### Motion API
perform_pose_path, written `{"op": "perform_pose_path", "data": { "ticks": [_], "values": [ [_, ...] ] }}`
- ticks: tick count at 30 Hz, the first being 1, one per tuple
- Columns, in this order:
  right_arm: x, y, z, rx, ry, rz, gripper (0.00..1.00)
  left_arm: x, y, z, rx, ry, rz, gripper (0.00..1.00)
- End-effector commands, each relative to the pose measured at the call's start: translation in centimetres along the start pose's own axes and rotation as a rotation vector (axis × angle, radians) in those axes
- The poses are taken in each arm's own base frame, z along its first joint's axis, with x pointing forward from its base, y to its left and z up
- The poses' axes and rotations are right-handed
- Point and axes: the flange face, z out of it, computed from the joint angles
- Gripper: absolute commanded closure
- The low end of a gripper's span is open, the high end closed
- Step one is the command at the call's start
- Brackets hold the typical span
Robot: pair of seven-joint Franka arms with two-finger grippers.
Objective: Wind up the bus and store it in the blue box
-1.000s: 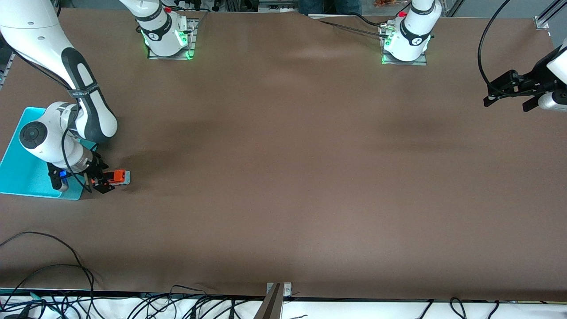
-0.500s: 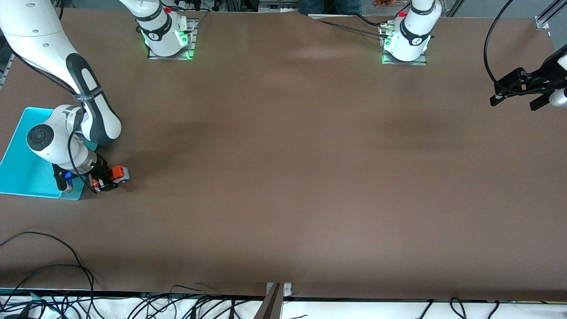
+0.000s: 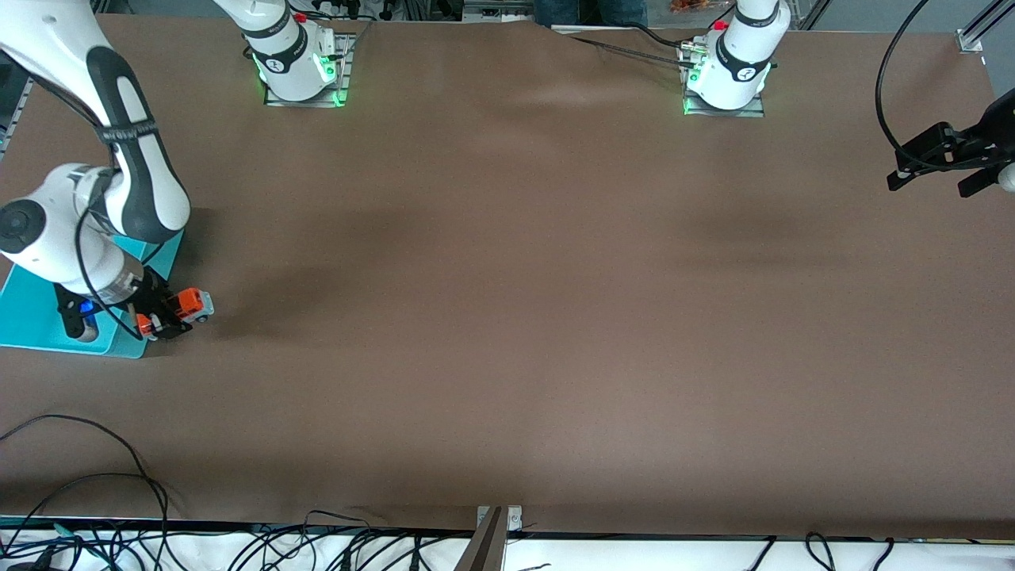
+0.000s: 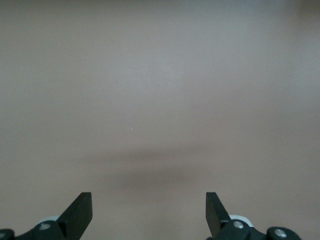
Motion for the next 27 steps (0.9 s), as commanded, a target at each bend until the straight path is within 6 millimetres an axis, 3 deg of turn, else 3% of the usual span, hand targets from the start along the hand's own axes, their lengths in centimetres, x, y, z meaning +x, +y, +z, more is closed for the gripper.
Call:
{"op": "perform_pose_path", "data": {
  "ticks": [1, 5, 11, 21, 27],
  "values": [
    [-1.8, 0.5, -6.0, -0.040, -0.037, -0.152, 1.00, -0.2, -0.3, -0.6, 0.015, -0.006, -0.008, 0.00],
    [-2.3, 1.4, -8.8, -0.067, -0.077, -0.306, 1.00, -0.2, -0.2, -0.6, 0.015, -0.006, -0.007, 0.00],
    [-2.1, 3.0, -11.0, -0.090, -0.126, -0.504, 1.00, -0.2, -0.2, -0.6, 0.015, -0.006, -0.007, 0.00],
    [2.9, 8.9, -12.0, -0.096, -0.175, -0.764, 1.00, -0.2, -0.2, -0.6, 0.017, -0.006, -0.007, 0.00],
    [5.4, 11.9, -11.7, -0.099, -0.186, -0.825, 1.00, -0.2, -0.2, -0.7, 0.017, -0.005, -0.007, 0.00]
  ]
}}
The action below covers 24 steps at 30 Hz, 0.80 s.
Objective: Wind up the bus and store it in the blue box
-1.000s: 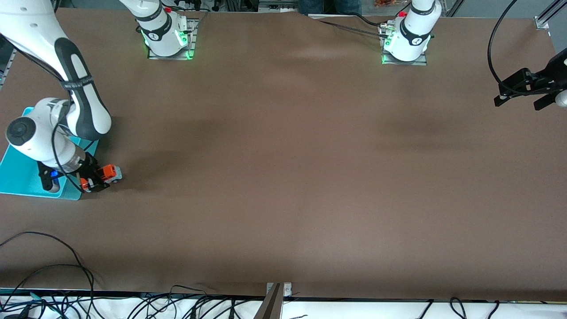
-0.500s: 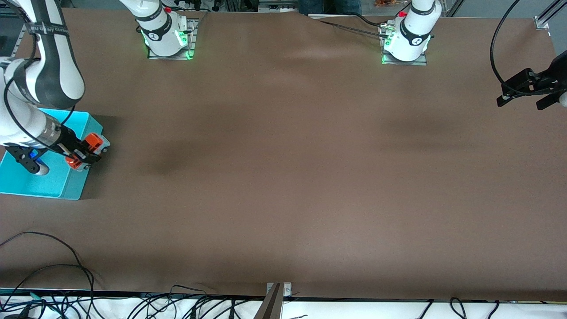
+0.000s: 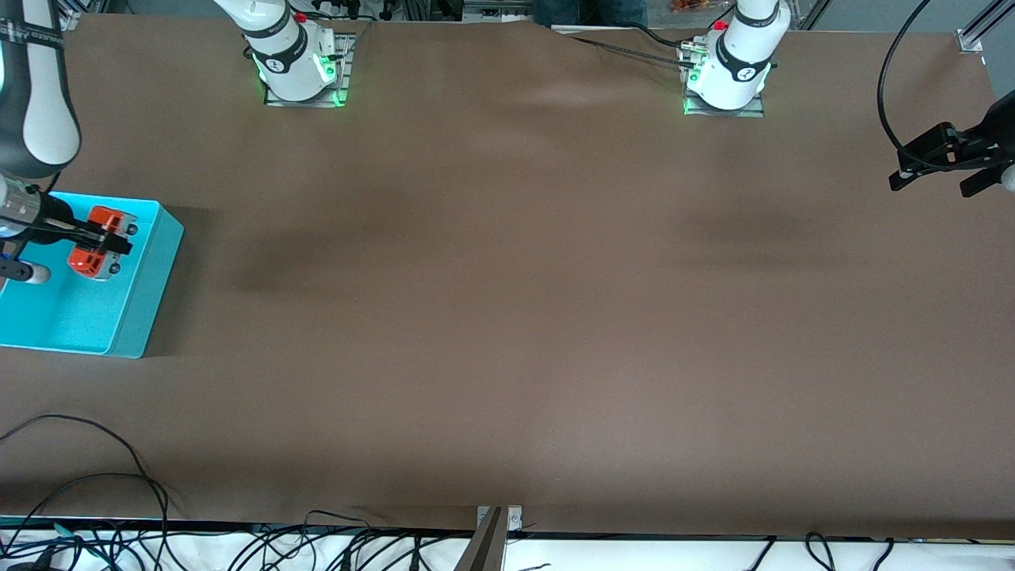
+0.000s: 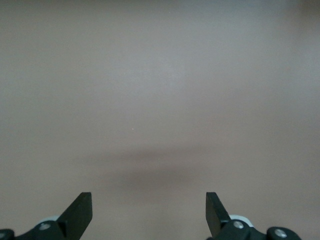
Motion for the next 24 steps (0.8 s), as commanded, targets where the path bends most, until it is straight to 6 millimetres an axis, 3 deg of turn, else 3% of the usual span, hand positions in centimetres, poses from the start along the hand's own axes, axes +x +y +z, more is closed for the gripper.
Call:
{"op": "perform_pose_path", "data": {
  "ticks": [1, 10, 18, 24],
  "values": [
    [-1.0, 3.4, -0.1, -0.003, -0.011, -0.086, 1.00, -0.2, -0.1, -0.6, 0.018, -0.006, -0.004, 0.00],
    [-2.1, 9.1, 2.0, -0.010, -0.048, -0.177, 1.00, -0.2, -0.1, -0.7, 0.018, -0.005, -0.004, 0.00],
    [-2.8, 11.2, 4.5, -0.046, -0.110, -0.233, 1.00, -0.2, -0.1, -0.6, 0.018, -0.006, -0.004, 0.00],
    [-2.0, 11.8, 6.7, -0.082, -0.112, -0.240, 1.00, -0.2, -0.1, -0.7, 0.018, -0.005, -0.005, 0.00]
  ]
}}
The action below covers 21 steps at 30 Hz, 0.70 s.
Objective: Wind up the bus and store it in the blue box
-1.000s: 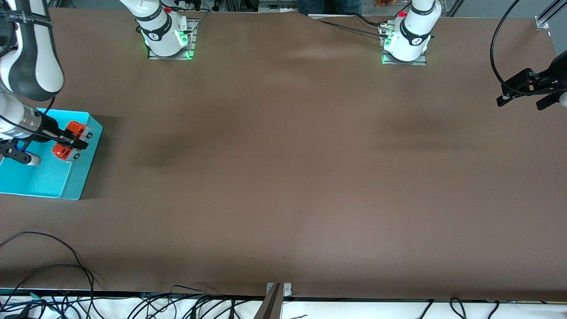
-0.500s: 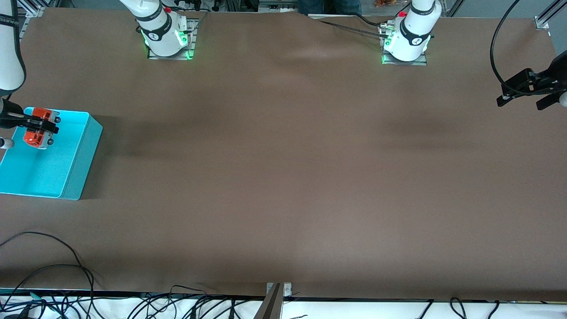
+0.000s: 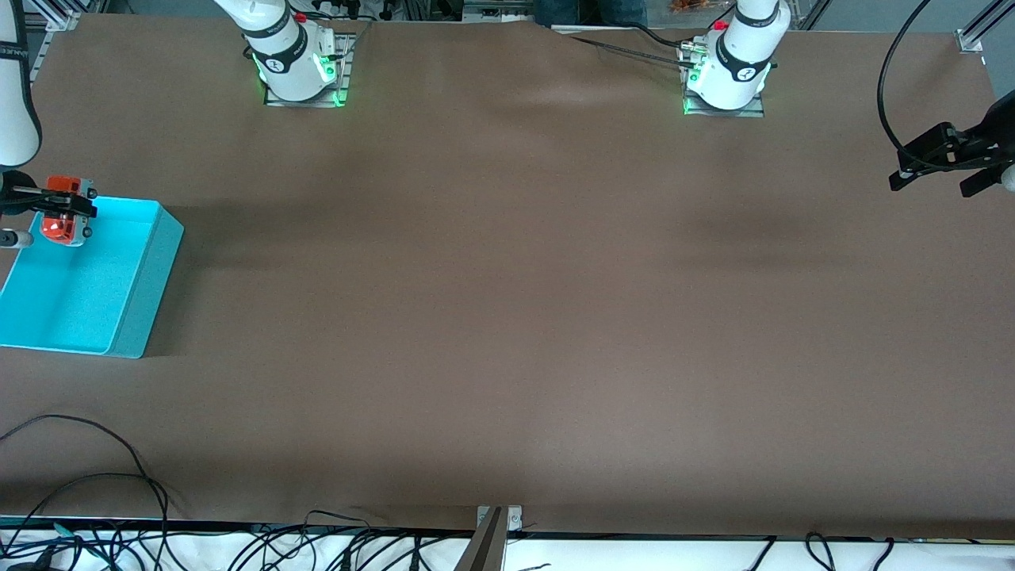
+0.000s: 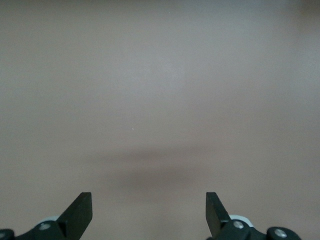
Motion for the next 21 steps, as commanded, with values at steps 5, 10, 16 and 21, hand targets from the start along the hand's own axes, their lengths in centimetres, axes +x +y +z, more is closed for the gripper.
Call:
{"op": "perform_pose_path", "data": {
  "ticks": [5, 10, 16, 21],
  "values": [
    [2.0, 1.1, 4.0, -0.058, 0.013, -0.022, 1.00, -0.2, -0.1, -0.6, 0.018, -0.006, -0.005, 0.00],
    [3.1, 1.9, 5.8, -0.086, 0.044, -0.011, 1.00, -0.2, -0.2, -0.6, 0.018, -0.006, -0.005, 0.00],
    [4.5, 2.5, 6.8, -0.106, 0.050, -0.023, 1.00, -0.2, -0.2, -0.5, 0.018, -0.008, -0.008, 0.00],
    [4.9, 3.8, 8.7, -0.111, 0.026, -0.013, 1.00, -0.3, -0.6, -0.7, 0.020, -0.005, -0.013, 0.00]
  ]
}}
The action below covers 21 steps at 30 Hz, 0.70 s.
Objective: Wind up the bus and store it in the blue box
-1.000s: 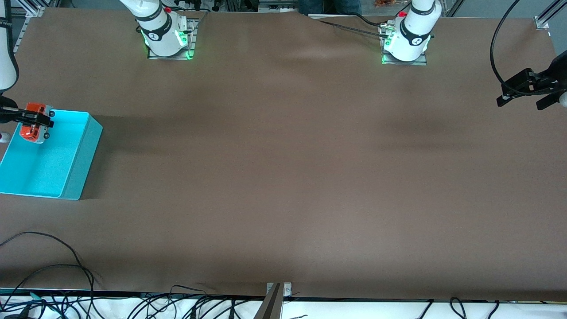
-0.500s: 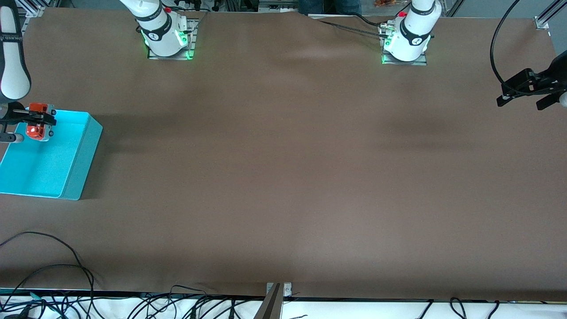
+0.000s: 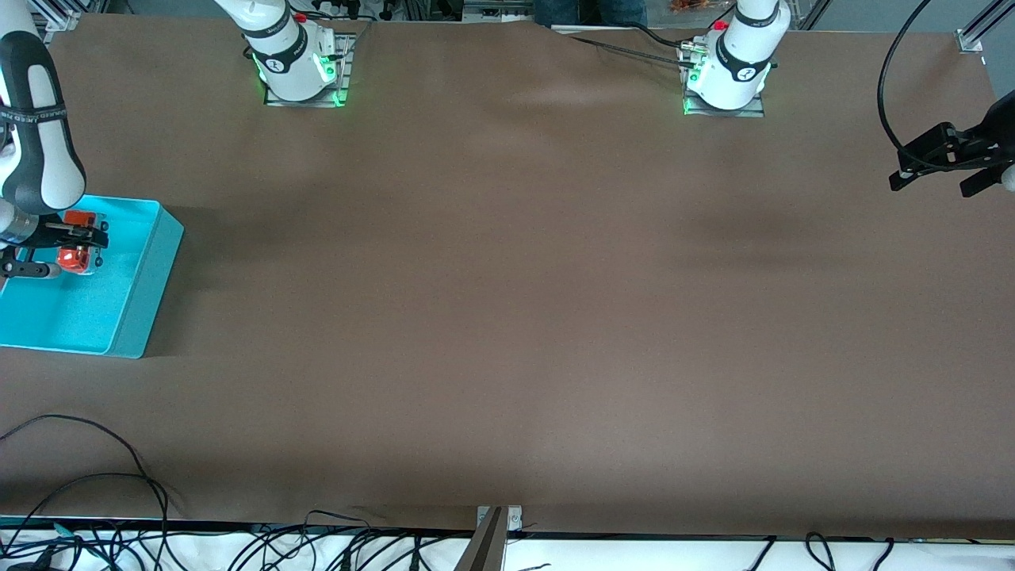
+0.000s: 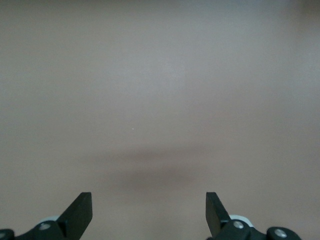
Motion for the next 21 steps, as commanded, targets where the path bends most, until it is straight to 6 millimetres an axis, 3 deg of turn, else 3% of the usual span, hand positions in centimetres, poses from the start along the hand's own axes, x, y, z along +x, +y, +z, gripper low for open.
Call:
{"op": "perform_pose_path", "data": {
  "ticks": [1, 6, 16, 20, 21],
  "values": [
    [0.5, 2.2, 1.6, -0.022, -0.013, -0.005, 1.00, -0.3, -0.8, -0.7, 0.018, -0.004, -0.017, 0.00],
    [0.1, 3.8, 4.0, -0.028, -0.002, -0.001, 1.00, -0.4, -0.9, -0.8, 0.017, -0.002, -0.023, 0.00],
    [0.5, 3.5, 7.5, -0.039, -0.010, 0.003, 1.00, -0.3, -0.9, -0.8, 0.019, -0.001, -0.020, 0.00],
    [0.7, 3.3, 8.2, -0.040, -0.012, -0.001, 1.00, -0.3, -0.9, -0.8, 0.019, -0.001, -0.020, 0.00],
    [0.7, 3.2, 8.2, -0.038, -0.011, -0.001, 0.96, -0.3, -0.9, -0.8, 0.019, -0.001, -0.020, 0.00]
  ]
}}
